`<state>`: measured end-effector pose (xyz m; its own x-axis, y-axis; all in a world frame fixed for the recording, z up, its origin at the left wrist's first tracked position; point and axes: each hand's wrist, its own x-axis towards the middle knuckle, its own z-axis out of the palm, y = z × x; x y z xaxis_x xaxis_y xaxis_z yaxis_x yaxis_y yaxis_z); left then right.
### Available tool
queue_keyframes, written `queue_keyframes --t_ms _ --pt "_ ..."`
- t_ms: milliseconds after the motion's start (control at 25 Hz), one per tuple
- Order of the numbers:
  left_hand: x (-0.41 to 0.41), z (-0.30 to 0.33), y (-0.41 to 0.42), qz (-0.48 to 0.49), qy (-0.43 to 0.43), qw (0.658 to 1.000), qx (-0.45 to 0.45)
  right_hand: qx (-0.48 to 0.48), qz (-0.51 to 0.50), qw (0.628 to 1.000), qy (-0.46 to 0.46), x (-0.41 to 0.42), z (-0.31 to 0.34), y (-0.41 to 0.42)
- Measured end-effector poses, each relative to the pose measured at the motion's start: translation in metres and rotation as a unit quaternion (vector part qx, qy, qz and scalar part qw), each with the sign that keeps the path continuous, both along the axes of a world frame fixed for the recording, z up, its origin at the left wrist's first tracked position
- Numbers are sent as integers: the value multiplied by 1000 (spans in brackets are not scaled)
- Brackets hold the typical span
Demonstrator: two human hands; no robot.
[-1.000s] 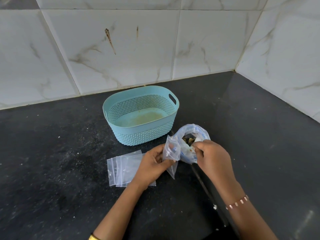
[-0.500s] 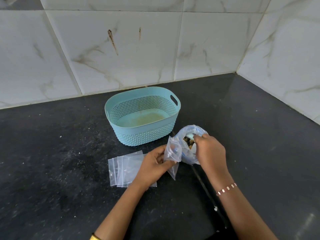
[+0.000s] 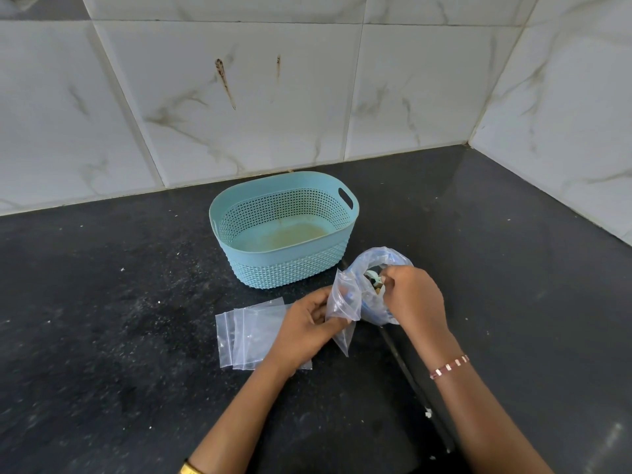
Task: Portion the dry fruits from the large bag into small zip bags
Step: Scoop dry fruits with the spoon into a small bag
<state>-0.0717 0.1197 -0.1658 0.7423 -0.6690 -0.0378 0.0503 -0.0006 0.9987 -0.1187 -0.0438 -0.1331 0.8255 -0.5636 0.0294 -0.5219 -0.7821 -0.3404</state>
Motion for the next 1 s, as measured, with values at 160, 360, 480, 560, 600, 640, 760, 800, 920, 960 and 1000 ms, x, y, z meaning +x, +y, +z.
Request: queue_keyframes --t_ms 160,360,480,560,600,640,760,800,920,960,1000 --pt "2 -2 0 4 3 1000 1 68 27 997 11 -4 0 -9" --pt "1 0 0 -3 4 1000 -4 243 -36 969 7 4 4 -13" --pt "2 0 0 2 4 1000 -8 456 -149 877 -27 0 5 -15" --pt "0 0 -1 8 -1 1000 -7 481 -140 865 -36 -6 3 -16" --pt "0 0 -1 10 -4 1000 -5 460 -127 878 -39 -9 3 -16" --pt "1 -1 -2 11 -7 1000 -3 437 -117 890 -47 -10 3 -14" --pt "1 -2 -1 9 -10 1000 0 447 -137 881 -77 -11 2 -10" --pt "1 -2 -1 9 -10 1000 3 465 -150 868 -86 -13 1 -10" --pt "0 -2 -2 12 -12 1000 7 521 -186 825 -113 -18 -3 -15" --pt "0 -2 -2 13 -14 1000 9 535 -194 814 -120 -20 -4 -17" --pt "0 -3 -3 15 -16 1000 10 544 -199 806 -123 -23 -4 -19"
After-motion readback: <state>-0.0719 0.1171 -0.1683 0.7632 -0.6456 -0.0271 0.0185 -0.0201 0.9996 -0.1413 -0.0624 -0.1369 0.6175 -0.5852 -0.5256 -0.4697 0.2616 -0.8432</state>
